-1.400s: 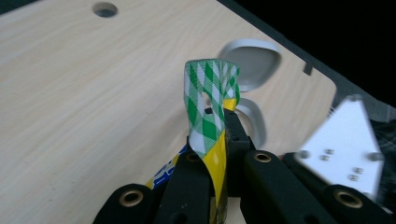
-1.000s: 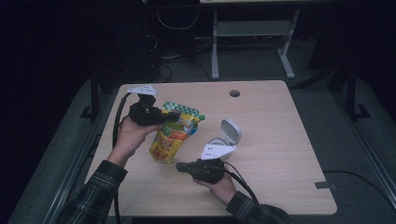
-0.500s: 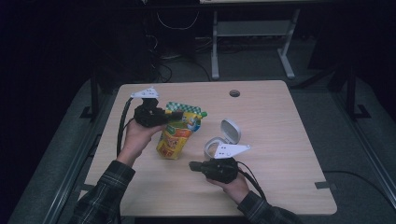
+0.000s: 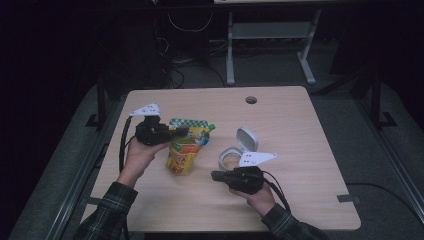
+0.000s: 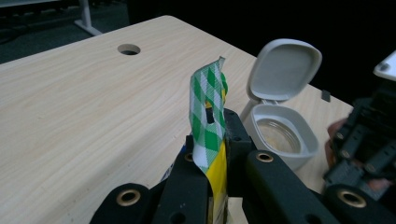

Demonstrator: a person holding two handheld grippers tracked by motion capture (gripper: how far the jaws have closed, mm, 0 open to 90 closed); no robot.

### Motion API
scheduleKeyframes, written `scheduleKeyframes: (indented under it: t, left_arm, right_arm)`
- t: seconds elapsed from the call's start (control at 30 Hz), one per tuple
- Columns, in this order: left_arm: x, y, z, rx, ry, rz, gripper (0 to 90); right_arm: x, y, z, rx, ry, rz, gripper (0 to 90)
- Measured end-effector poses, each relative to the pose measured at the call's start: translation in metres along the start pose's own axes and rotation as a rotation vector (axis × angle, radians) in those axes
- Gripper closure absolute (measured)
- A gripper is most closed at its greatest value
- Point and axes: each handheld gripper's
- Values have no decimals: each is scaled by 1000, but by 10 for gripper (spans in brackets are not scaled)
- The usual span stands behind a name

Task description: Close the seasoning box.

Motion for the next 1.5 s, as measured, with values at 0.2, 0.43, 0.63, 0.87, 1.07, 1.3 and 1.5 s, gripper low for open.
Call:
scheduleKeyframes:
  t: [0.2, 0.43, 0.63, 0.87, 1.07, 1.3, 1.5]
  left_arm:
    - [16, -2, 14, -20, -22, -7, 879]
    - [30, 2, 33, -14, -13, -2, 868]
    - [45, 3, 44, -17, -6, -12, 868]
    - [55, 4, 56, 2, -15, -13, 843]
    - [62, 1, 67, -7, 10, -17, 674]
    - [75, -2, 85, -23, 43, -60, 446]
    - [71, -5, 107, -52, 110, -89, 333]
  right_arm:
    - [7, 1, 1, -9, -3, 1, 900]
    - [14, 3, 0, 15, 17, 25, 900]
    - [21, 1, -1, 13, 22, 19, 900]
    - [23, 1, -1, 13, 25, 11, 899]
    - [26, 2, -4, 23, 37, 10, 899]
    - [36, 3, -11, 47, 40, 28, 900]
    - [46, 2, -13, 54, 42, 51, 900]
Point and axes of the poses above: each handheld gripper's, and its own axes: x roughly backward along the jaws, z roughly out of its underside, y roughly to its left, and after that the axes turned 11 degrees about -z, right-handed
